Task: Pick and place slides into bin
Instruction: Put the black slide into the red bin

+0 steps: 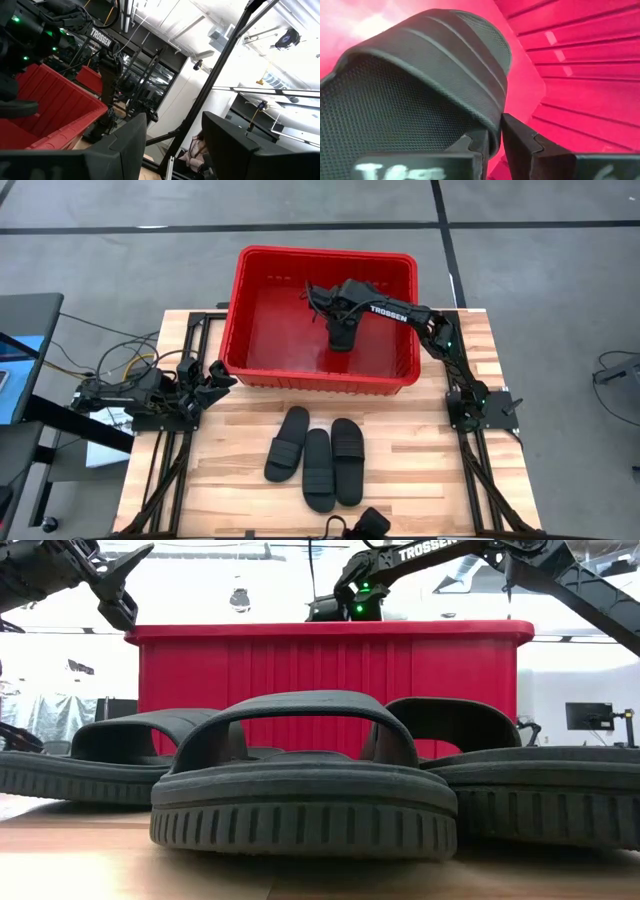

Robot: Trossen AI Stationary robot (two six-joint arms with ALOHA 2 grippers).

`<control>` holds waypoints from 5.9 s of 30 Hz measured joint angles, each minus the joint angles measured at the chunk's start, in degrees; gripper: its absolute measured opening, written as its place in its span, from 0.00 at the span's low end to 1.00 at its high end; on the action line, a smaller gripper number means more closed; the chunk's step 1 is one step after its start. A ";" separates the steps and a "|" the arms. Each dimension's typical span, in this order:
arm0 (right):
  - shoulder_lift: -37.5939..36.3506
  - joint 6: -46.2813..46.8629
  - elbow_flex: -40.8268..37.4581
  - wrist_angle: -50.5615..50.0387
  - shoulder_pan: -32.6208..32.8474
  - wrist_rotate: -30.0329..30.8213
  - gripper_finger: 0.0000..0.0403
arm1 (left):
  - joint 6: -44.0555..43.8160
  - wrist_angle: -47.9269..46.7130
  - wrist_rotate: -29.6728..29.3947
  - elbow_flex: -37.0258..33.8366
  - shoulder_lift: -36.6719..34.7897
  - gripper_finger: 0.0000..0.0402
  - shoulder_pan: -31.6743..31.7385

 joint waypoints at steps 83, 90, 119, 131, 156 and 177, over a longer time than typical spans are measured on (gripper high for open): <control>0.02 12.22 -7.61 -5.22 -8.10 -25.81 0.00 | -0.50 -1.01 0.59 0.00 0.02 0.46 -0.02; 0.02 10.28 -7.61 0.93 -8.13 -25.93 0.00 | -0.50 -1.05 0.57 0.00 0.02 0.46 -0.02; 0.02 6.68 -7.61 -8.56 -8.69 -14.35 0.00 | -0.50 -1.60 0.52 0.00 0.00 0.46 -0.02; 0.02 9.47 -8.04 -5.72 -12.60 -27.62 0.00 | -0.48 -1.70 0.50 0.00 0.00 0.46 -0.02; 0.00 -1.78 -2.81 3.60 -7.84 -21.51 0.00 | -0.48 -1.75 0.15 0.00 0.00 0.46 0.00; 0.02 -2.85 4.39 7.45 -7.91 -27.71 0.00 | -0.48 -1.70 0.20 0.00 0.00 0.46 -0.01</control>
